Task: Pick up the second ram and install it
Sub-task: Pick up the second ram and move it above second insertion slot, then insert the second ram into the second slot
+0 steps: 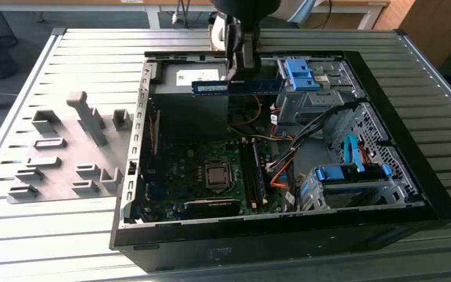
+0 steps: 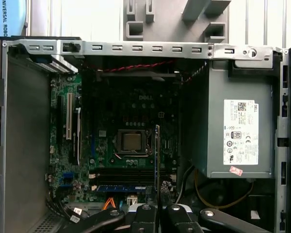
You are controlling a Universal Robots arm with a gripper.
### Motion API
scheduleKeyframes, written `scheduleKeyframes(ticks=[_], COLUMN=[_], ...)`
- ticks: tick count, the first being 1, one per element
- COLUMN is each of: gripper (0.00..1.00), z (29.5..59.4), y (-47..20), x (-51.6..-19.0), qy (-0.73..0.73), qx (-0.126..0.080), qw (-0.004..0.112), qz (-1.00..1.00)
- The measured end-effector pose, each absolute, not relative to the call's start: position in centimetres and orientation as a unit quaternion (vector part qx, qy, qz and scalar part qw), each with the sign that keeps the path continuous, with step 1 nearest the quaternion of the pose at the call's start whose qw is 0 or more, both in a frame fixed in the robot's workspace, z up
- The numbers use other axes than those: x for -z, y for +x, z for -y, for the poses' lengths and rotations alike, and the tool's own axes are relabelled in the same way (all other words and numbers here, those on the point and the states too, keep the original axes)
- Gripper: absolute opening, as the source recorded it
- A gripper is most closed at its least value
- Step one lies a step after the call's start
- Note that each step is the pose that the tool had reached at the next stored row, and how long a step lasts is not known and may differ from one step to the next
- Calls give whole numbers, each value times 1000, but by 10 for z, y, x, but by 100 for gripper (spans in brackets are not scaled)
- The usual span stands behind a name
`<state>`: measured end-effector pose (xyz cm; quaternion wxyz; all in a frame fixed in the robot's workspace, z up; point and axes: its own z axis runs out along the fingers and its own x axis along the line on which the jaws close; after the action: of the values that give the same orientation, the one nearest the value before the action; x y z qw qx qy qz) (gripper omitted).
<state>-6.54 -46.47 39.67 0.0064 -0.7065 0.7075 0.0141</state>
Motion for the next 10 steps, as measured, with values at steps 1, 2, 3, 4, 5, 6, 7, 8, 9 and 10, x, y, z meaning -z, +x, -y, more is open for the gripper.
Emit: scheduleKeyframes(ticks=[1, 2, 3, 4, 5, 6, 7, 8, 9, 10], gripper=[14, 14, 14, 14, 14, 14, 14, 14, 14, 14], z=[465, 465, 465, 465, 465, 465, 465, 465, 465, 465], y=[-64, -62, -62, -62, -62, -61, -60, -60, -60, -60], x=[-397, -397, -397, -397, -397, -397, -397, -397, -397, -397], qy=[-707, -707, -707, -706, -706, -707, -707, -707, -707, -707], qx=[-14, -14, -14, -14, -14, -14, -14, -14, -14, -14], qw=[6, 6, 6, 6, 6, 6, 6, 6, 6, 6], qz=[-708, -708, -708, -708, -708, -708, -708, -708, -708, -708])
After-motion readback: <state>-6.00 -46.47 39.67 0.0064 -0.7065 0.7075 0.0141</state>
